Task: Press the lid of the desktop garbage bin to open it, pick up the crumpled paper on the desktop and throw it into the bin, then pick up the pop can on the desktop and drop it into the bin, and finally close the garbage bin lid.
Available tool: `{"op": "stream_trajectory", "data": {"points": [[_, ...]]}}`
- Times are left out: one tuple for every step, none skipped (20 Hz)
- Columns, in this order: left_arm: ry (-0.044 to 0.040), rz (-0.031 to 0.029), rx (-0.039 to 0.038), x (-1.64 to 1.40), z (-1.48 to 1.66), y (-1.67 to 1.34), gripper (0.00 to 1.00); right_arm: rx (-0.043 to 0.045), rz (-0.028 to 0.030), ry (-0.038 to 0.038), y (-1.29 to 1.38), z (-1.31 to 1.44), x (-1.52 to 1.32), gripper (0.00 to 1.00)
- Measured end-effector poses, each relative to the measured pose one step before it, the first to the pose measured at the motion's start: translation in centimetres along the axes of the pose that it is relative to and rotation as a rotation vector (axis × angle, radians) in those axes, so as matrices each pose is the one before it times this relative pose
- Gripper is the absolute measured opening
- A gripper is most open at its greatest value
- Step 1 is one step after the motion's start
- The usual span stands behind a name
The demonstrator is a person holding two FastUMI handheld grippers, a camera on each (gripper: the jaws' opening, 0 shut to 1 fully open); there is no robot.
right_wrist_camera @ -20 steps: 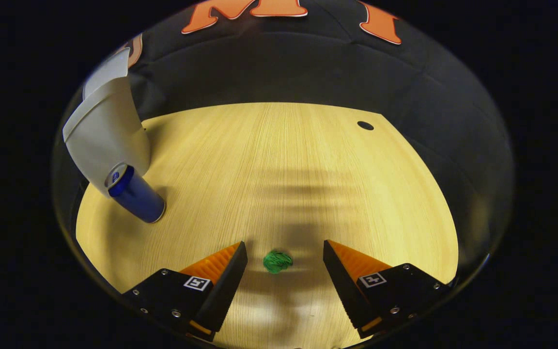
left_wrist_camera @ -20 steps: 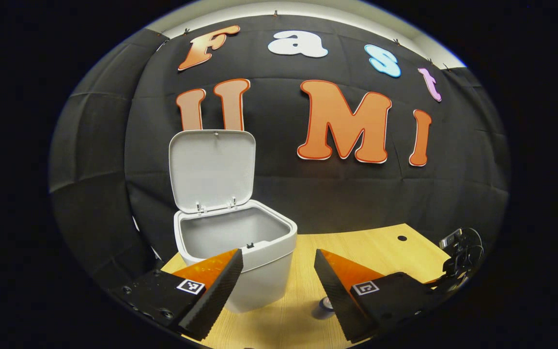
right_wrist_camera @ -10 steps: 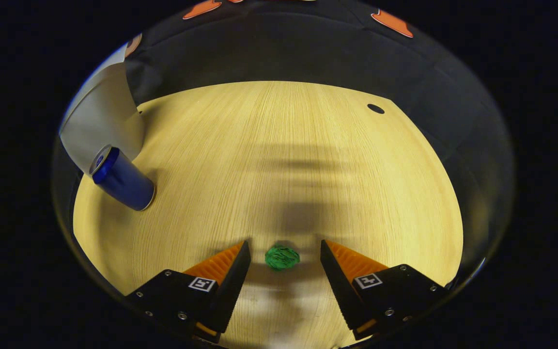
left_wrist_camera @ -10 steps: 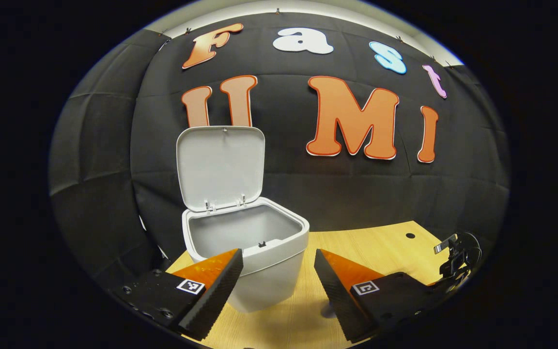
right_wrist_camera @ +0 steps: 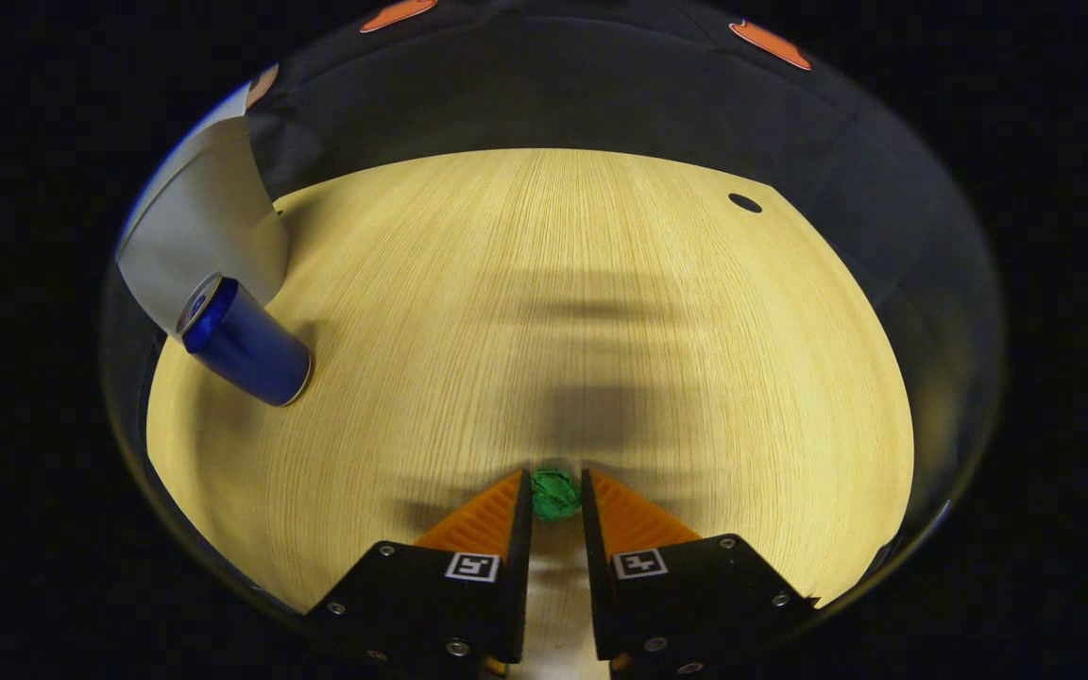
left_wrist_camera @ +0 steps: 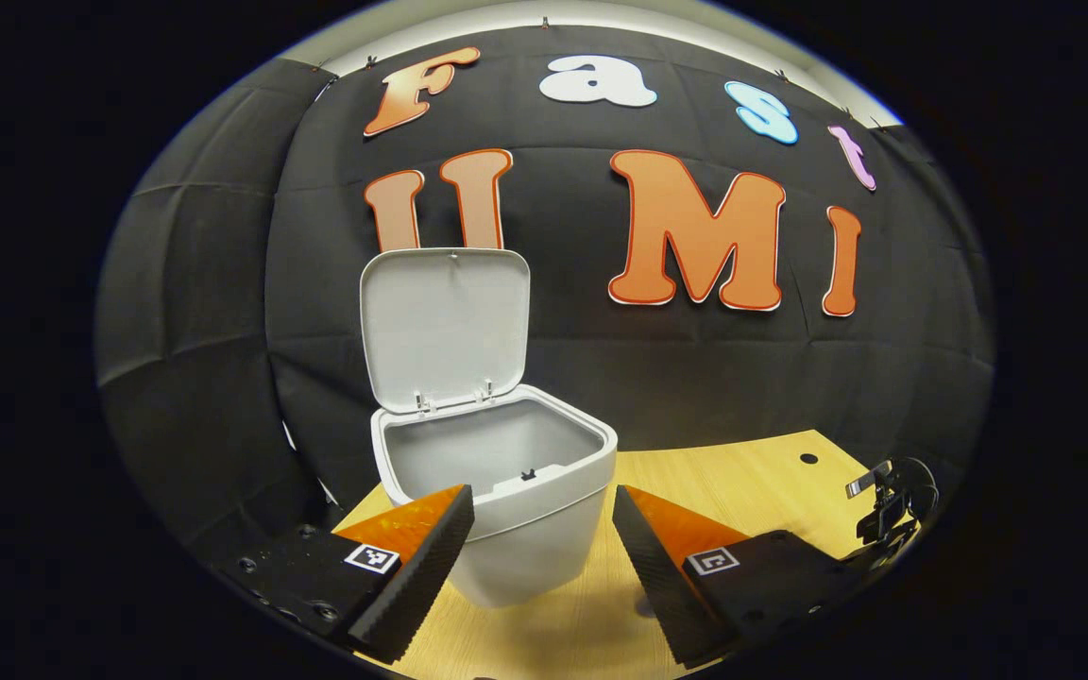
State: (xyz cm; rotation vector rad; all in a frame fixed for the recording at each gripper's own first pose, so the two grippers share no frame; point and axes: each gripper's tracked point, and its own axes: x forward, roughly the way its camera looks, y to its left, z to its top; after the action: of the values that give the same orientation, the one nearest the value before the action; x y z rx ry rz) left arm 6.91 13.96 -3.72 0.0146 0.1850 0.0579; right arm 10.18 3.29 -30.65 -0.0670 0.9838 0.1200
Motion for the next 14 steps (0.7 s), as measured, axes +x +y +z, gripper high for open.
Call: {"op": "stream_trajectory", "data": {"points": [[0.00211,0.00251,-0.00424,-0.043,-0.111,-0.010,0.94,0.00352,0.00681,0.00888,-0.032,0.707,-0.171,0.27],[0.00074,0.00028,-0.00429,-0.028,-0.020,-0.026,0.94,0.00390,0.00488,-0.00045,-0.021,0.892,-0.184,0.23],[-0.00077,0.00073,-0.00288,-0.140,0.007,-0.028,0.94,0.00083,0.00079,-0.00267,-0.020,1.005,-0.196,0.21],[-0.00176,0.00013,0.00008,-0.088,0.115,-0.053,0.94,-0.00351,-0.00019,-0.00456,-0.016,1.095,-0.199,0.15],[-0.00078,-0.00039,0.00254,-0.020,-0.072,-0.101,0.94,-0.00417,-0.00068,-0.00728,-0.032,1.165,-0.102,0.12],[0.00073,0.00028,0.00371,-0.137,0.047,-0.025,0.94,-0.00751,0.00108,-0.00275,-0.036,1.123,-0.084,0.07],[0.00035,0.00093,0.00287,-0.049,-0.012,-0.047,0.94,-0.00619,0.00126,-0.00287,-0.071,1.224,-0.070,0.06],[-0.00064,0.00117,-0.00069,-0.008,0.076,-0.006,0.94,-0.00157,0.00109,-0.00241,-0.110,1.275,-0.092,0.05],[-0.00120,0.00010,-0.00271,-0.123,-0.042,-0.012,0.94,0.00251,0.00250,-0.00122,-0.134,1.366,-0.141,0.05],[-0.00029,0.00102,-0.00244,-0.091,0.037,0.000,0.94,0.00936,0.00231,-0.00415,-0.154,1.457,-0.272,0.05],[0.00078,0.00209,0.00077,-0.086,-0.106,-0.046,0.94,0.01098,0.00281,-0.01286,-0.127,1.675,-0.461,0.05],[-0.00195,0.00215,0.00091,-0.108,0.107,0.069,0.94,0.00731,0.00524,-0.01525,-0.081,1.843,-0.582,0.05],[-0.00362,0.00127,-0.00073,-0.020,0.085,0.051,0.94,0.00529,0.00513,-0.01416,-0.080,1.935,-0.636,0.05],[-0.00068,-0.00105,-0.00485,-0.049,0.107,-0.058,0.94,-0.00291,0.00884,-0.00784,-0.007,1.943,-0.722,0.05]]}}
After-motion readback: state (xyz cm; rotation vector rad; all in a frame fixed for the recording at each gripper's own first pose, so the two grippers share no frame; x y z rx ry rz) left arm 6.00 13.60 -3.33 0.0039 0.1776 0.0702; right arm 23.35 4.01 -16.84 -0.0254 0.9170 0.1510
